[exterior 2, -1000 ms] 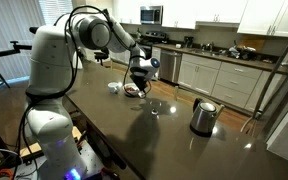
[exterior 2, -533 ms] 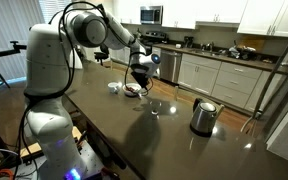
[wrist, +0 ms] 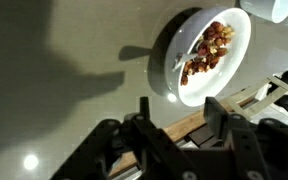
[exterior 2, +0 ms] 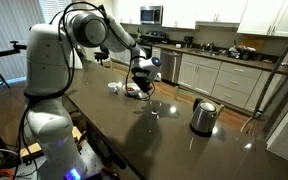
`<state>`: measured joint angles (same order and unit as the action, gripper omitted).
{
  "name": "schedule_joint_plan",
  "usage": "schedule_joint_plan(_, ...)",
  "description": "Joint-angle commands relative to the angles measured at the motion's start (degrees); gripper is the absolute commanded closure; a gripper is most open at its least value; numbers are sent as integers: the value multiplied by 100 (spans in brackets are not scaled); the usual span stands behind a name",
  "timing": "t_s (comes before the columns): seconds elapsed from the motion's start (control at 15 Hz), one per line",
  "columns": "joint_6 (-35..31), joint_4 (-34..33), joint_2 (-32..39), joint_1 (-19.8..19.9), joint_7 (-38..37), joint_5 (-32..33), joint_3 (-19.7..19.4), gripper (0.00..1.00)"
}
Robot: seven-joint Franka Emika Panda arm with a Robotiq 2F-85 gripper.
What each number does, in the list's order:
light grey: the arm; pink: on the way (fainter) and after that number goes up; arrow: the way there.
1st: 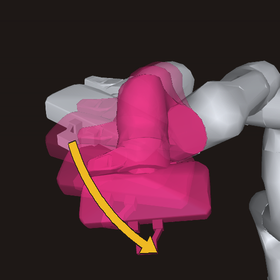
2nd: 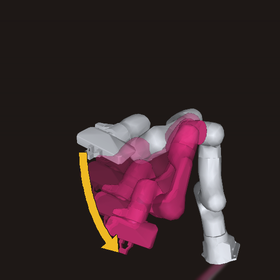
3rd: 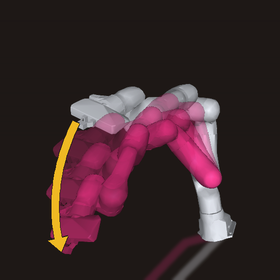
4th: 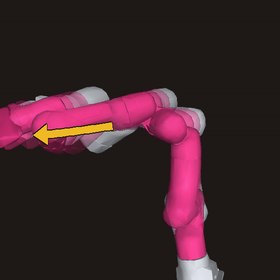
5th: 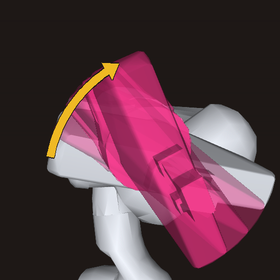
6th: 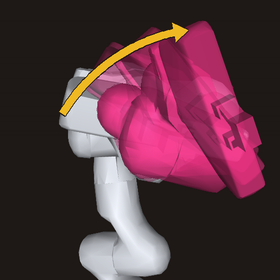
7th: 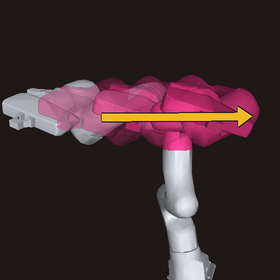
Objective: Scoop a spoonful of things from the bowl and put them in the glass
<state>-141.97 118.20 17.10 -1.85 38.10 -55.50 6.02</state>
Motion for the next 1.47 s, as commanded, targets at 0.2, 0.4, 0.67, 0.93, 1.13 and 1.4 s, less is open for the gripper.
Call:
schedule_joint_plan(0.2, -82, 23, 69, 90, -31, -106, 129, 0)
schedule_joint_plan(0.4, -132, 21, 135, 61, -57, -511, 178, 0)
schedule_joint_plan(0.67, -55, 22, 193, 38, -27, -1070, 223, 0)
schedule_joint_plan(0.93, -40, 92, 202, -34, -28, -1509, 249, 0)
schedule_joint_plan(1.13, -10, 163, 192, -102, -2, -1795, 264, 0)
schedule_joint_plan(1.4, -6, 274, 159, -208, 59, -2166, 275, 0)
